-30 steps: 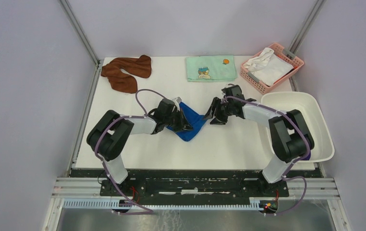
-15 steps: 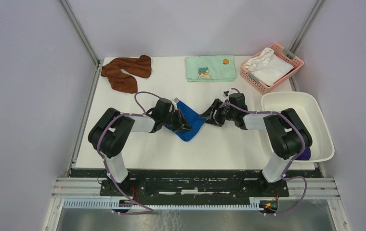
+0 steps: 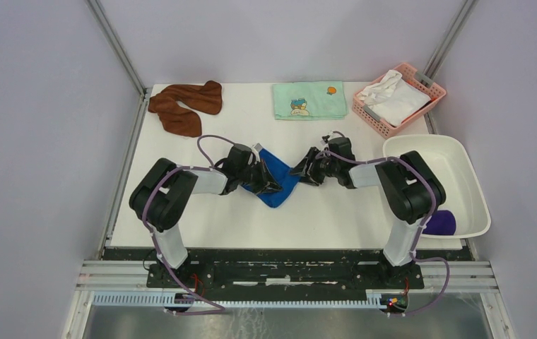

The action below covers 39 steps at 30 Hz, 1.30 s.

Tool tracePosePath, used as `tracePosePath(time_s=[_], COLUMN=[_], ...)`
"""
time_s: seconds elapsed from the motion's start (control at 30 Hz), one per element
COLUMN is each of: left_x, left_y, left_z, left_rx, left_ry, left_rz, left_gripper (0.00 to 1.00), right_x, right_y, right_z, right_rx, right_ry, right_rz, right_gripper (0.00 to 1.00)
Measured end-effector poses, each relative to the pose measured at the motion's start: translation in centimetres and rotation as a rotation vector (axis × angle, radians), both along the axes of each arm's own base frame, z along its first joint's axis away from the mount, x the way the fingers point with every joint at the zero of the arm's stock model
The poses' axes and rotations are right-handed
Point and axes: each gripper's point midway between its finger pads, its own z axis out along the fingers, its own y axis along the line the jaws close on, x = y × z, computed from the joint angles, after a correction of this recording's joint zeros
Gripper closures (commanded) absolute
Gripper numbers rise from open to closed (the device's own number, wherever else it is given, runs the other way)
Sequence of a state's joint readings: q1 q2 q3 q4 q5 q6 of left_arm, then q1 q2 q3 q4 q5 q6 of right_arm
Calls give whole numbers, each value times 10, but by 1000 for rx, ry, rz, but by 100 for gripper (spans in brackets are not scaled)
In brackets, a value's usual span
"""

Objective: Roll the towels
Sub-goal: Roll the towel at the center of the board.

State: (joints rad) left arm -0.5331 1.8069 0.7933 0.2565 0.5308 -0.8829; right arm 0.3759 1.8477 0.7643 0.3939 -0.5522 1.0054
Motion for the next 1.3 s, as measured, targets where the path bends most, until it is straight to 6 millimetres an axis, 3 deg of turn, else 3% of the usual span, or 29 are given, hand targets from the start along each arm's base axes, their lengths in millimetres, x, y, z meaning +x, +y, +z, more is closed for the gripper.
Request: tracePosePath(time_s=[0.17,0.3,0.57,0.77,0.87,0.97,1.13,1.3], left_x=[-1,-3,-16,-39,-46,-47,-52,-58], left_y=[2,9,25,-9,-21,-33,-53,-57], left_z=[-2,-3,33,80,89,84,58,34], left_rx=[5,44,275,446,524,636,826,957], left_ry=[6,18,-179,-526,-643,-741,-857,-922], left_rz=[7,31,71,5,-24,-52,-140,-221], left_gripper=[84,67,43,33,31,31,33,36], right_x=[3,3,-3,-11,-14,-15,-16,-17], right_y=[9,8,-7,-26,-30,-31,-31,-31], right_z=[-5,-8,-1,2,1,-1,-1,-1], right_rx=[-90,-196,-474,-595,-621,-634,-641,-641], right_ry=[17,56,129,194,218,235,253,262], right_rz=[14,16,10,0,2,4,7,8], right_gripper=[68,80,80,80,80,80,79,79])
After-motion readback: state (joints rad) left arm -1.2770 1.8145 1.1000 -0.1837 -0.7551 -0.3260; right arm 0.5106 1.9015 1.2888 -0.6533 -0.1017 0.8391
